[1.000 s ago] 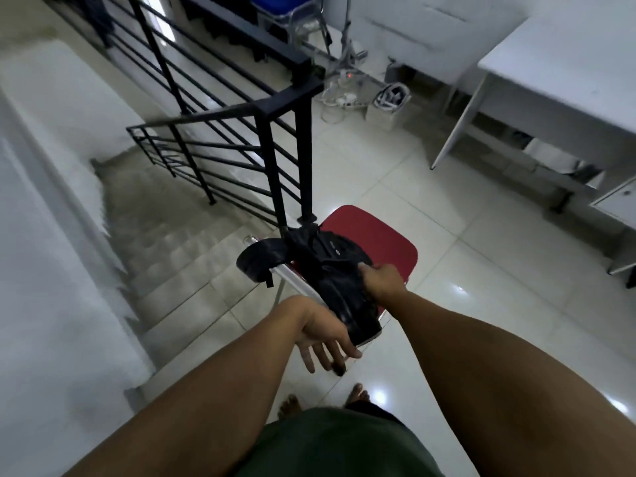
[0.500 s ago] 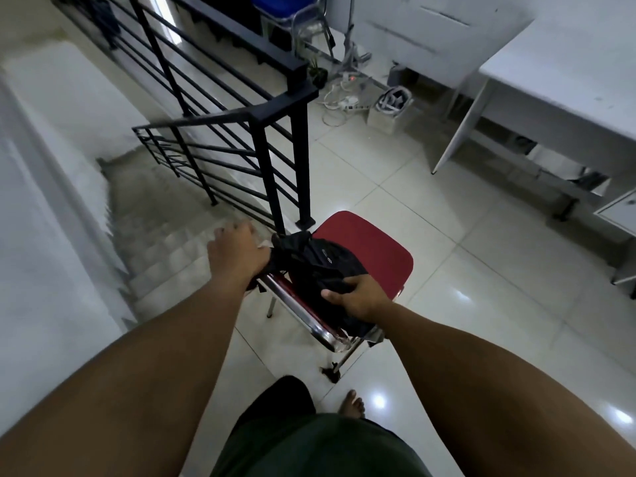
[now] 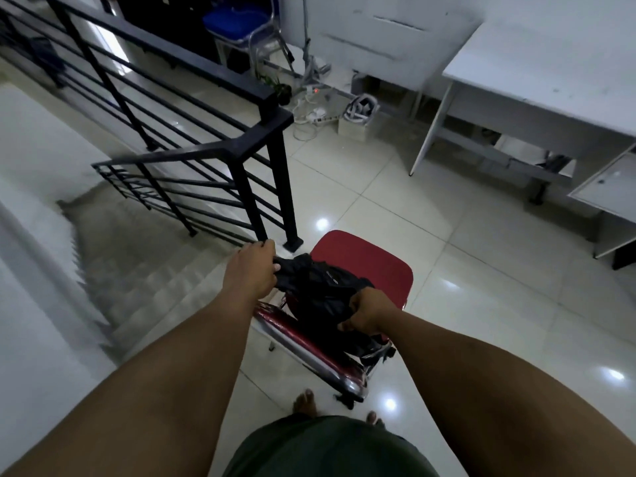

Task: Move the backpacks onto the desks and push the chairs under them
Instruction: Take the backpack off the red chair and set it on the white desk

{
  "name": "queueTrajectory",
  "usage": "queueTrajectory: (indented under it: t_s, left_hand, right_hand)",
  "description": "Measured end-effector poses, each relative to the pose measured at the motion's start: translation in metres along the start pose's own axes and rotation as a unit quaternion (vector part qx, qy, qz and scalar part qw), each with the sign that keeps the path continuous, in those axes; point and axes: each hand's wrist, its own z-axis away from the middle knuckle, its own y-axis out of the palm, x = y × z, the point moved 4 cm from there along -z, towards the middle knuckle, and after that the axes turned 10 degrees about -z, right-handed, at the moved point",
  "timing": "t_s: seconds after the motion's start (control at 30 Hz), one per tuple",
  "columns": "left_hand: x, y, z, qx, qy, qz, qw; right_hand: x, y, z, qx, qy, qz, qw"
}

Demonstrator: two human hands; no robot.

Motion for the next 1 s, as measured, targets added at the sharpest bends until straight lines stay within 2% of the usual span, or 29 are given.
queueTrajectory:
  t_s: [0.07,0.17,0.23,0.3,0.4,0.5,0.6,0.8,0.9,1.0]
  left_hand:
    - [-0.006,0.012,-0.019,0.054,-0.009,0.042,0.998]
    - [-0.019,0.030,-0.037,0.166,-0.006,0.141,0.976]
    - [-0.030,0.035,-0.045,0.194,0.010,0.135,0.972]
    - [-0.047,0.033,-0.051,0.166,0.055,0.085,0.981]
    - [-0.080,0.029,-0.065,0.091,0.192,0.012,0.977]
    - [-0.103,0.031,-0.077,0.093,0.258,-0.049,0.960]
    - [-0.120,0.028,-0.084,0.106,0.283,-0.046,0.952]
    - [-0.171,0.002,-0.074,0.003,0.305,-0.003,0.952]
    - [-0.209,-0.006,-0.069,-0.023,0.289,0.020,0.957]
    - [-0.243,-0.016,-0.069,-0.030,0.247,0.009,0.969]
  right_hand:
    - [-0.007,-0.013,-0.004,-0.074,0.012,-0.021,0.997]
    - [-0.021,-0.028,-0.002,-0.195,0.037,-0.051,0.979]
    - [-0.026,-0.034,0.000,-0.249,0.061,-0.075,0.964]
    - [-0.029,-0.038,0.001,-0.271,0.081,-0.106,0.953]
    - [-0.032,-0.040,-0.001,-0.265,0.091,-0.147,0.949]
    - [-0.034,-0.038,0.000,-0.253,0.083,-0.155,0.951]
    - [-0.044,-0.038,0.002,-0.253,0.076,-0.158,0.952]
    - [-0.078,-0.057,0.015,-0.287,0.121,-0.126,0.942]
    - [-0.097,-0.074,0.024,-0.314,0.130,-0.106,0.935]
    - [-0.111,-0.094,0.033,-0.343,0.104,-0.091,0.929]
